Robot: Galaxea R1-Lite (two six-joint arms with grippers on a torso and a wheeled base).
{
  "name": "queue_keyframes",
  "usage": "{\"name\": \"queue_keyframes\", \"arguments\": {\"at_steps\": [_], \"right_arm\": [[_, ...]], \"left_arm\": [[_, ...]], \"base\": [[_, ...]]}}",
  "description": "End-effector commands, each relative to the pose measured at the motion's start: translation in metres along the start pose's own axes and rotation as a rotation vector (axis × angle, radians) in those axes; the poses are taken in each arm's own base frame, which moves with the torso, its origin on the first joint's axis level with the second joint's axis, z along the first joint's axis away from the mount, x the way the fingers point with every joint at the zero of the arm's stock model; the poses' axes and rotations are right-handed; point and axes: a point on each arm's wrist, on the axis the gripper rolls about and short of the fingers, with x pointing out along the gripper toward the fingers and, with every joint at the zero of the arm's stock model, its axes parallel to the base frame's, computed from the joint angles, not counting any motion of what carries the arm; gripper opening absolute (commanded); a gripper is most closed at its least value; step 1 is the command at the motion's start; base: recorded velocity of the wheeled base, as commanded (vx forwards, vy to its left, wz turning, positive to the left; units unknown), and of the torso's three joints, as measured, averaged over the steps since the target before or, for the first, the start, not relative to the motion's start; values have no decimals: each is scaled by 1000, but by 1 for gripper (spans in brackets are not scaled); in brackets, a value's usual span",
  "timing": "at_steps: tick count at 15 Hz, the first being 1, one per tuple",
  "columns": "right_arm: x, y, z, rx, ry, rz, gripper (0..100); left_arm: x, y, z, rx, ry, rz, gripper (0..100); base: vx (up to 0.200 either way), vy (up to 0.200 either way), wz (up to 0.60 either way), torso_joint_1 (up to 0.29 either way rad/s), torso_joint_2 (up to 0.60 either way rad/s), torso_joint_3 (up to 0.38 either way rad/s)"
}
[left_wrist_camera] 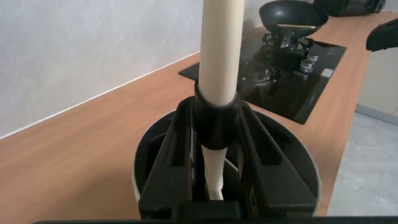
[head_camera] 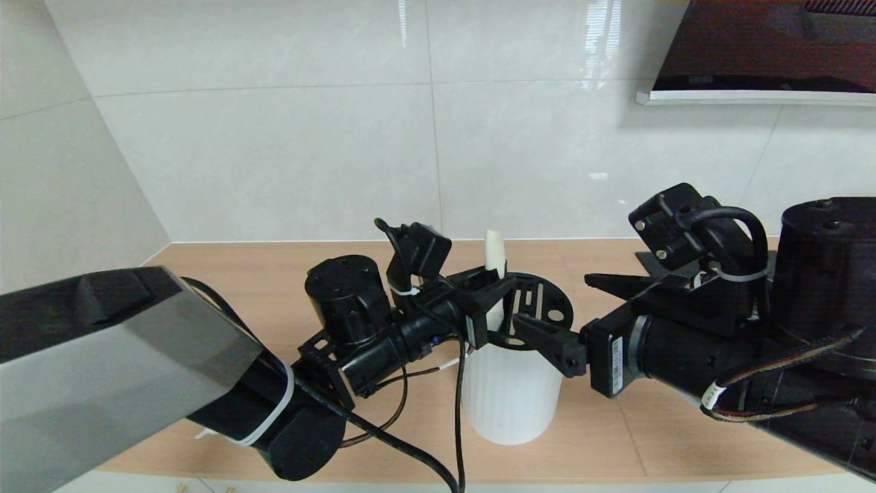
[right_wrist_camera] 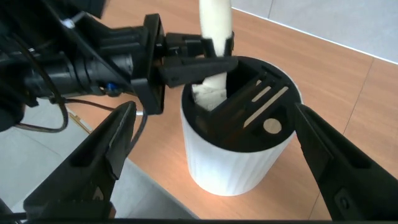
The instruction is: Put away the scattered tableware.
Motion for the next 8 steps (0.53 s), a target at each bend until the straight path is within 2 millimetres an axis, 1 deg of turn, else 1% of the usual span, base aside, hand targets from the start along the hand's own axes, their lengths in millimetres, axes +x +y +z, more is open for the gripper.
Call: {"name": "queue_keyframes", "arguments": {"at_steps": [1, 2, 4, 7, 8], "right_arm": [[0, 0, 0, 0, 1, 1, 100], [0, 0, 0, 0, 1, 1, 100], [0, 0, 0, 0, -1, 1, 100], [0, 0, 0, 0, -1, 1, 100], [0, 0, 0, 0, -1, 1, 100]], "left_arm": [[1, 0, -2, -1, 2, 8, 100], [1, -1, -1, 3, -9, 8, 100], [2, -3, 7, 20, -83, -1, 100], [0, -5, 24, 45, -180, 8, 100], [-2, -8, 32, 51, -214, 1, 100]], "base": [[0, 0, 0, 0, 0, 0], [0, 0, 0, 0, 0, 0], [0, 0, 0, 0, 0, 0], [0, 0, 0, 0, 0, 0], [0, 0, 0, 0, 0, 0]]}}
